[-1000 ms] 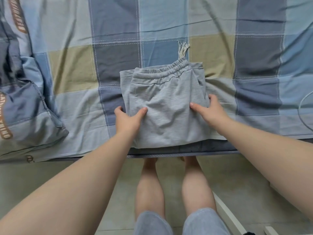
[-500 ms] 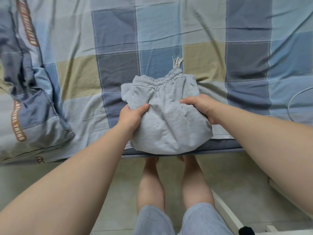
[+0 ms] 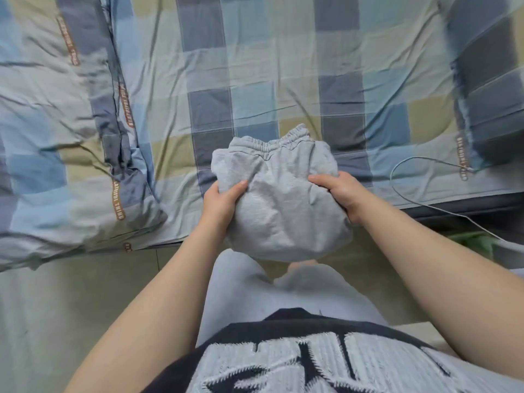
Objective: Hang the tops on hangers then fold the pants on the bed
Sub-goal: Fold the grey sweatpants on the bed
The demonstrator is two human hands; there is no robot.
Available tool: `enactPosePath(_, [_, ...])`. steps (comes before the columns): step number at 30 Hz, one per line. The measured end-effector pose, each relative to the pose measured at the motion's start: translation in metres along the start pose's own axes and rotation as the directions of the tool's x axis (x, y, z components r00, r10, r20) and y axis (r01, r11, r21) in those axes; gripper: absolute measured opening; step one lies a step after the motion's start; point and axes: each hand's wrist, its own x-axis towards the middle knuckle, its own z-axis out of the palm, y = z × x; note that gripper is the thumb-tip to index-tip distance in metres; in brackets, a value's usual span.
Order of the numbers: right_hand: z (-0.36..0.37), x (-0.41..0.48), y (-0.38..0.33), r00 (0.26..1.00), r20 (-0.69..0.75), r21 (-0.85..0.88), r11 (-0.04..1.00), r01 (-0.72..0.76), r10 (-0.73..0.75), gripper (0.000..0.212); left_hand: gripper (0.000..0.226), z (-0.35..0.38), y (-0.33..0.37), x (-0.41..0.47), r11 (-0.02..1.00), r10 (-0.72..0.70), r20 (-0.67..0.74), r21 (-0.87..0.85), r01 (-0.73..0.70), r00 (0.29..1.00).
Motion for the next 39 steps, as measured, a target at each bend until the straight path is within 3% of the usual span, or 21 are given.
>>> enactPosePath(6, [0.004, -0.093, -0.016, 0.978, -0.12, 0.151, 0.971, 0.186, -0.169, 0.022, 0.039, -0.022, 0.064, -0.053, 0.988, 0.156, 0.178, -0.011, -0.157, 0.972])
enactPosePath(10, [0.023, -0.135, -0.007, 0.941, -0.251, 0.325, 0.896, 0.303, -0.227, 0.024, 0.028, -0.03, 0.108, -0.063, 0.955, 0.248, 0.337, 0.07, -0.287, 0.908])
enactPosePath(14, [0.051, -0.175, 0.02, 0.865, -0.469, 0.488, 0.765, 0.421, -0.177, 0.022, 0.026, -0.027, 0.136, -0.077, 0.901, 0.291, 0.511, 0.137, -0.411, 0.809])
enactPosePath(16, [0.061, -0.198, 0.037, 0.838, -0.527, 0.541, 0.706, 0.457, -0.139, 0.011, 0.025, -0.022, 0.141, -0.086, 0.871, 0.278, 0.59, 0.177, -0.458, 0.758])
enactPosePath(19, [0.063, -0.235, 0.064, 0.79, -0.605, 0.583, 0.62, 0.525, -0.1, 0.017, 0.033, -0.006, 0.138, -0.105, 0.835, 0.239, 0.692, 0.212, -0.508, 0.681])
enactPosePath(23, [0.062, -0.281, 0.105, 0.677, -0.736, 0.586, 0.499, 0.638, -0.002, 0.007, 0.039, 0.029, 0.121, -0.138, 0.779, 0.181, 0.809, 0.229, -0.584, 0.559])
enactPosePath(29, [0.075, -0.358, 0.202, 0.503, -0.848, 0.529, 0.342, 0.777, 0.168, 0.02, 0.043, 0.091, 0.072, -0.221, 0.648, 0.035, 0.952, 0.211, -0.732, 0.305])
enactPosePath(33, [0.097, -0.419, 0.287, 0.377, -0.869, 0.46, 0.24, 0.855, 0.321, 0.021, 0.036, 0.112, 0.007, -0.305, 0.589, -0.087, 0.99, 0.139, -0.796, 0.108])
enactPosePath(39, [0.149, -0.504, 0.442, 0.26, -0.822, 0.367, 0.122, 0.922, 0.507, 0.028, 0.029, 0.104, -0.132, -0.431, 0.545, -0.258, 0.956, 0.022, -0.838, -0.142])
